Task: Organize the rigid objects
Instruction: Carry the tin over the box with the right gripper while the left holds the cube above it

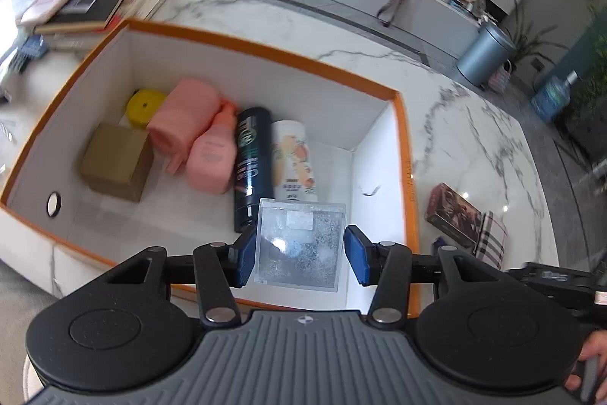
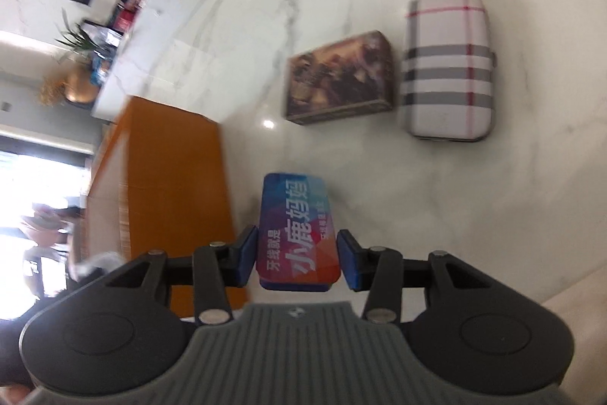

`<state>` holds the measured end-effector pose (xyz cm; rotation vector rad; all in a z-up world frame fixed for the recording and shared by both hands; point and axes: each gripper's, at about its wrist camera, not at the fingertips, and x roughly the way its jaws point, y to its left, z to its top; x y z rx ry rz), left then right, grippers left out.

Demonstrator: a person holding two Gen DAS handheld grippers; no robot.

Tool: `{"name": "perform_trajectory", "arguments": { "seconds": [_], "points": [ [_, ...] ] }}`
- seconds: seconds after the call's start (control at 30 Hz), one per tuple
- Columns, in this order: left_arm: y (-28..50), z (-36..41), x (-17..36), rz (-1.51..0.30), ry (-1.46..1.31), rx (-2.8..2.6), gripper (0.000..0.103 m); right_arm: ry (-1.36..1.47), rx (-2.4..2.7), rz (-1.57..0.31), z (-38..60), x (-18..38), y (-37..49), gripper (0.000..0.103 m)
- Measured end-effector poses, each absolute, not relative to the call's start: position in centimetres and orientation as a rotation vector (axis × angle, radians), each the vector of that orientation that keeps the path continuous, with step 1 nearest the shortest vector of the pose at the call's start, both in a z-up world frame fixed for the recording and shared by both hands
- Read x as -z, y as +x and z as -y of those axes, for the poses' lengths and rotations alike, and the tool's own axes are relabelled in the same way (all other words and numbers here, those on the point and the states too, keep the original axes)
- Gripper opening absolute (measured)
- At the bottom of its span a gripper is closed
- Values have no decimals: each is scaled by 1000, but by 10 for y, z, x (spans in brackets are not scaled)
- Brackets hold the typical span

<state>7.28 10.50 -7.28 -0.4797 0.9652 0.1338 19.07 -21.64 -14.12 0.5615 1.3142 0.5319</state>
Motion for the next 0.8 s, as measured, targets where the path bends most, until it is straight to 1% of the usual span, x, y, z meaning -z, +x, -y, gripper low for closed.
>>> {"name": "perform_trajectory", "arguments": {
  "seconds": [0.13,0.4,0.57,0.7,0.8],
  "points": [
    [72,-118,76,-954,-512,-142,56,569,-572,-1260,204,111,187,46],
    [73,-135,81,-946,-541,-132,56,633,-695,-1212,159,60,183,46],
    [77,-147,81,-933,-549,-130,56,492,-751,-1188,105,30,180,46],
    [79,-158,82,-925,-547,-131,56,336,-728,-1196,61,22,180,46],
    [80,-167,86,-924,-558,-133,56,253,-705,-1198,36,27,182,46]
  ]
}}
